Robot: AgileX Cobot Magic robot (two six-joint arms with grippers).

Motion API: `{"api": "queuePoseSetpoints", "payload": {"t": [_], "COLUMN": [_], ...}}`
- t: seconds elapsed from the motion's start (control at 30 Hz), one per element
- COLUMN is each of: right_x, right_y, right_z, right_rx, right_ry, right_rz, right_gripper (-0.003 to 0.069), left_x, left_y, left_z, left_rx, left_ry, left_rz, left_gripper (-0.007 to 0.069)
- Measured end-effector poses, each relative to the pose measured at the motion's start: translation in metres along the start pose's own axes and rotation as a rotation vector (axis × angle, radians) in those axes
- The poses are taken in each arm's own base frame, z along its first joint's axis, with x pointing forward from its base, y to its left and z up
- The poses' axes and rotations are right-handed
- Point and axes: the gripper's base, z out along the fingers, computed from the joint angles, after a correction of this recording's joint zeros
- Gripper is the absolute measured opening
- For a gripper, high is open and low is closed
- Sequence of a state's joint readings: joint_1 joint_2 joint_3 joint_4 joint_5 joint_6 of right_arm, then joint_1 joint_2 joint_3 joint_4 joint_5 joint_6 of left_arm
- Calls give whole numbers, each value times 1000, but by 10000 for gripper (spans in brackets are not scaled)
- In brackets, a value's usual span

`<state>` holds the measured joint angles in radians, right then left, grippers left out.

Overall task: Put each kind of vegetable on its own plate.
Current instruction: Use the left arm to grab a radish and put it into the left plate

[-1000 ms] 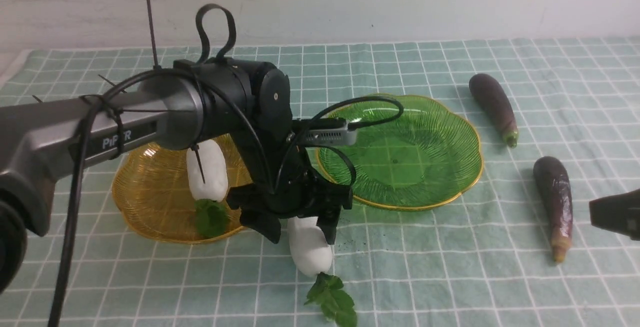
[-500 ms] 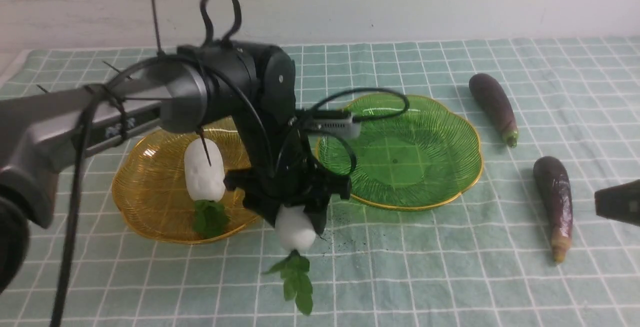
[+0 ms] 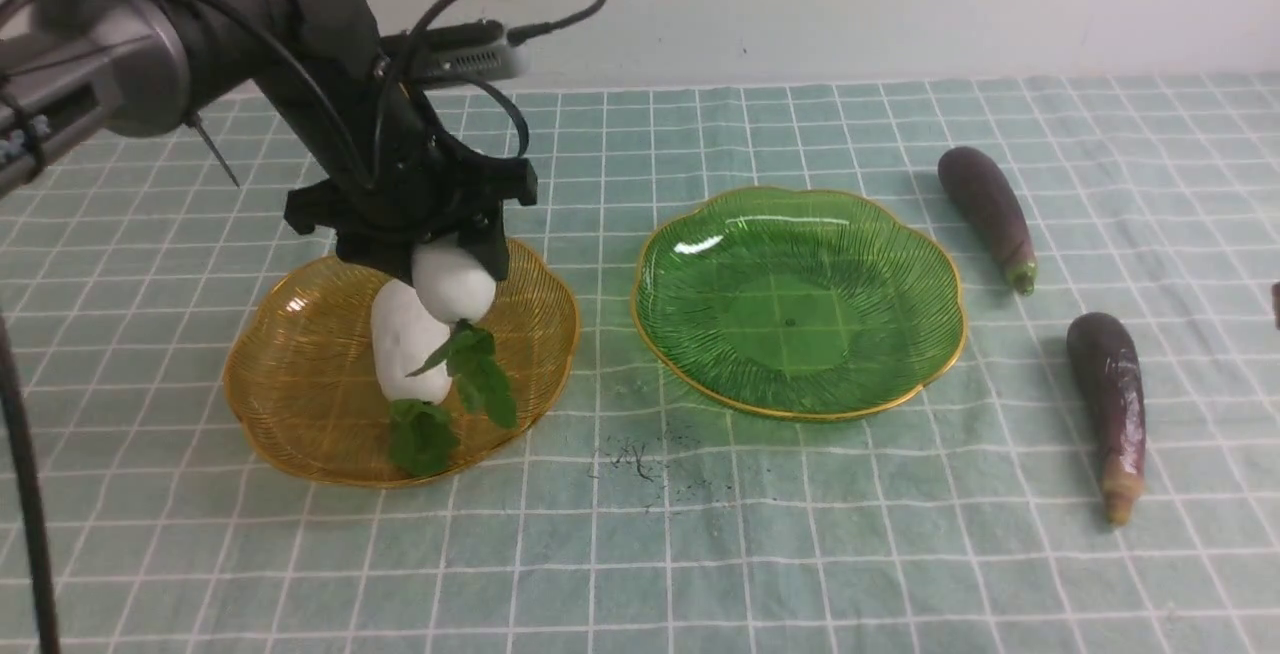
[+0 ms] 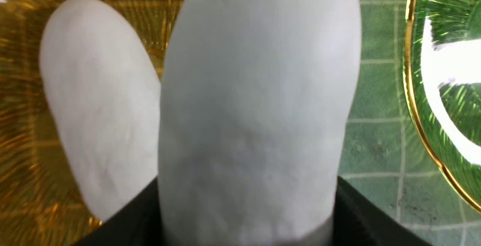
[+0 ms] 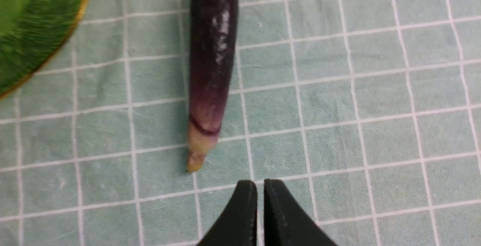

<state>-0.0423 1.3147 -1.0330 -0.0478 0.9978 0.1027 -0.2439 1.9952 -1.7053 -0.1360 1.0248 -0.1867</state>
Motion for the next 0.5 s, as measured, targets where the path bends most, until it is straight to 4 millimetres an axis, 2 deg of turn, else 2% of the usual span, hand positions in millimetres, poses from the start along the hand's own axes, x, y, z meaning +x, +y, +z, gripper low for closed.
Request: {"api": "queuePoseSetpoints", "payload": {"t": [0.07,0.17,0.23,0.4,0.5], "right_x": [-8,-21,-28,-36,-39], "right_y": [2,6,10,14,17], "right_z": [21,49,67,102,129], "right_rx": [4,-14,-35,-54,-64], "right_ry": [58,130,170,183,202], "right_rz": [10,31,52,73,89], "right_gripper": [78,186,308,505,587], "left_x": [-2,-1,1,1,-8], "left_y": [1,4,7,9,8], "left_z": [18,42,49,45,27], "left_rx": [5,-7,-26,-65,-94], "left_ry": [9,41,69,101,108], "left_rz": [13,24,33,57,80], "left_gripper": [427,427,435,537,575]}}
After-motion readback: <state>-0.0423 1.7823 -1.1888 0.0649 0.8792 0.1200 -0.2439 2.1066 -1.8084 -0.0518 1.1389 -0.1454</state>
